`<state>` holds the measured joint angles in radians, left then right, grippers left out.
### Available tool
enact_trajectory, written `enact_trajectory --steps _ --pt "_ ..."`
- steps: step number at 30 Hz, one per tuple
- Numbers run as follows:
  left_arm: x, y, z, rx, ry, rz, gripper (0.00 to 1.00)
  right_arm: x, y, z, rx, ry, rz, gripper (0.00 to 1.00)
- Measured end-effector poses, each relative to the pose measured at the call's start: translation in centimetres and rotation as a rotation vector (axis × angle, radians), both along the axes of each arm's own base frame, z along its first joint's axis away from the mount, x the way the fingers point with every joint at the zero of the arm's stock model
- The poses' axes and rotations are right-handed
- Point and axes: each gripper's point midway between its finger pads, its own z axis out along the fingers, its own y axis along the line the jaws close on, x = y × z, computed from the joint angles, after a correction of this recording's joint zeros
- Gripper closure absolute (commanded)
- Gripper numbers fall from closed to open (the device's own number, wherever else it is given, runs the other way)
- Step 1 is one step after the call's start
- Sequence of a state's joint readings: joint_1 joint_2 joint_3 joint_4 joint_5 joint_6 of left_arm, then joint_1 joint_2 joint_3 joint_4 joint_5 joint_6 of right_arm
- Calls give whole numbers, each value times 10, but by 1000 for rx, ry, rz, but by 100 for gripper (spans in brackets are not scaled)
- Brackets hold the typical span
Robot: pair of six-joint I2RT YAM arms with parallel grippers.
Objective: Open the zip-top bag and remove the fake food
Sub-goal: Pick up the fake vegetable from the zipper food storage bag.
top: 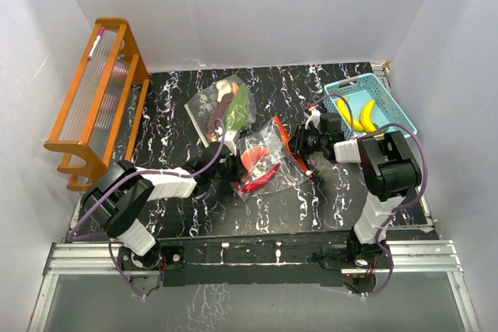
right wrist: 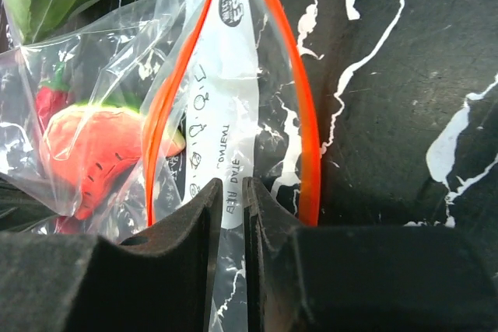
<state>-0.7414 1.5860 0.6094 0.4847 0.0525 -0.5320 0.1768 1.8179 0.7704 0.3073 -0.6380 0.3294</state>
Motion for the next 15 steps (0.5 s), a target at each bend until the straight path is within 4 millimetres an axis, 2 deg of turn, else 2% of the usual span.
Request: enact_trajectory --steps 8,11,15 --pt "0 0 4 -5 -5 -1 100 7 7 2 60 -22 5 79" --pt "0 0 5 -5 -6 -1 100 -4 18 2 130 -8 74 79" --pt "-1 1 3 -1 -1 -1 100 -28 33 3 256 51 196 78"
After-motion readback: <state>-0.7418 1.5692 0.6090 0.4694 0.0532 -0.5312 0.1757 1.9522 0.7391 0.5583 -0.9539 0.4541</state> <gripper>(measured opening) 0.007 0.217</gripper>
